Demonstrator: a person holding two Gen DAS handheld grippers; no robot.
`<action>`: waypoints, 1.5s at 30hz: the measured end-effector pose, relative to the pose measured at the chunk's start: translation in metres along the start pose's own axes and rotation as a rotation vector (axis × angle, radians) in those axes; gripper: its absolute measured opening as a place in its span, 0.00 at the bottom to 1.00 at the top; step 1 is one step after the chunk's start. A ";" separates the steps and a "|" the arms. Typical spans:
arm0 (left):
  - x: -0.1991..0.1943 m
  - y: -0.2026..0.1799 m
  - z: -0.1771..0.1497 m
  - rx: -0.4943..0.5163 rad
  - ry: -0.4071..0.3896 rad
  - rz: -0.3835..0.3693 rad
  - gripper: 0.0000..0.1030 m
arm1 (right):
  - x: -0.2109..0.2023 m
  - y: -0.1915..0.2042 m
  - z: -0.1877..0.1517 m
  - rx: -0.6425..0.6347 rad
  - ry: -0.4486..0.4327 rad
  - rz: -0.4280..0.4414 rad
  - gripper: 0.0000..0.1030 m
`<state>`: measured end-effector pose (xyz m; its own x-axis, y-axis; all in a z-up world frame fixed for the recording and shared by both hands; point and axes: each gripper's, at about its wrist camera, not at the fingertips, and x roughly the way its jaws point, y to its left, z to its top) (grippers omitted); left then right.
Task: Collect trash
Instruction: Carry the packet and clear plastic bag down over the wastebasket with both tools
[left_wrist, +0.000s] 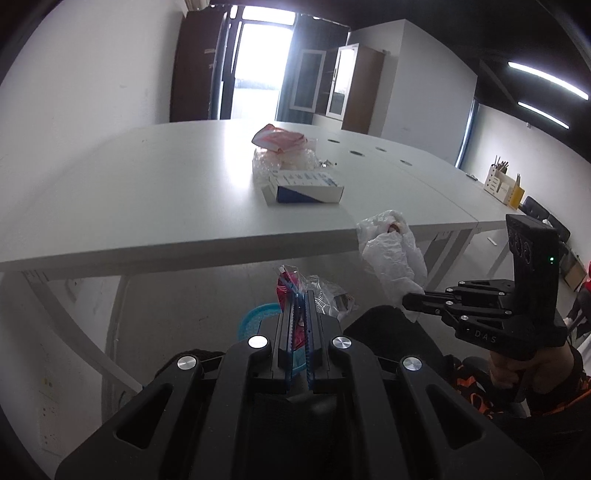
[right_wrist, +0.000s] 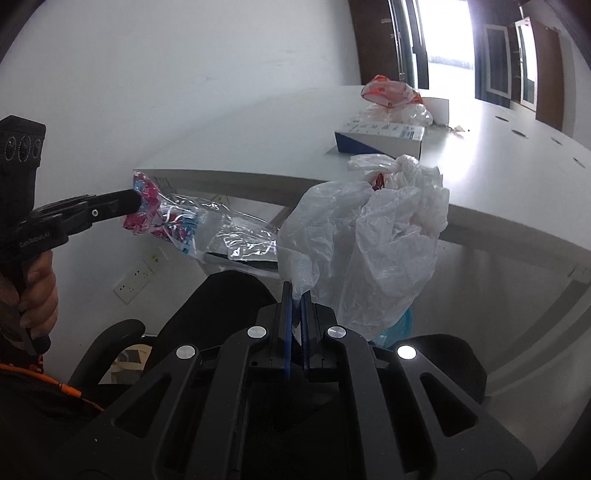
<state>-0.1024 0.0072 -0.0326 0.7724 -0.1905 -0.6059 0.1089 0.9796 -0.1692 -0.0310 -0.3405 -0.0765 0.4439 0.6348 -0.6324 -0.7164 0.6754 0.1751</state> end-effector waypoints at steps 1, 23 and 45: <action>0.010 0.002 -0.003 -0.013 0.020 -0.002 0.04 | 0.005 -0.001 -0.002 0.008 0.015 0.013 0.03; 0.130 0.044 -0.048 -0.130 0.222 0.066 0.04 | 0.110 -0.032 -0.044 0.082 0.232 0.010 0.03; 0.288 0.080 -0.049 -0.201 0.356 0.167 0.04 | 0.252 -0.098 -0.040 0.153 0.356 -0.104 0.03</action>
<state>0.0982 0.0271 -0.2587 0.5018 -0.0752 -0.8617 -0.1507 0.9734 -0.1727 0.1293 -0.2621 -0.2833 0.2764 0.4084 -0.8700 -0.5771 0.7944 0.1895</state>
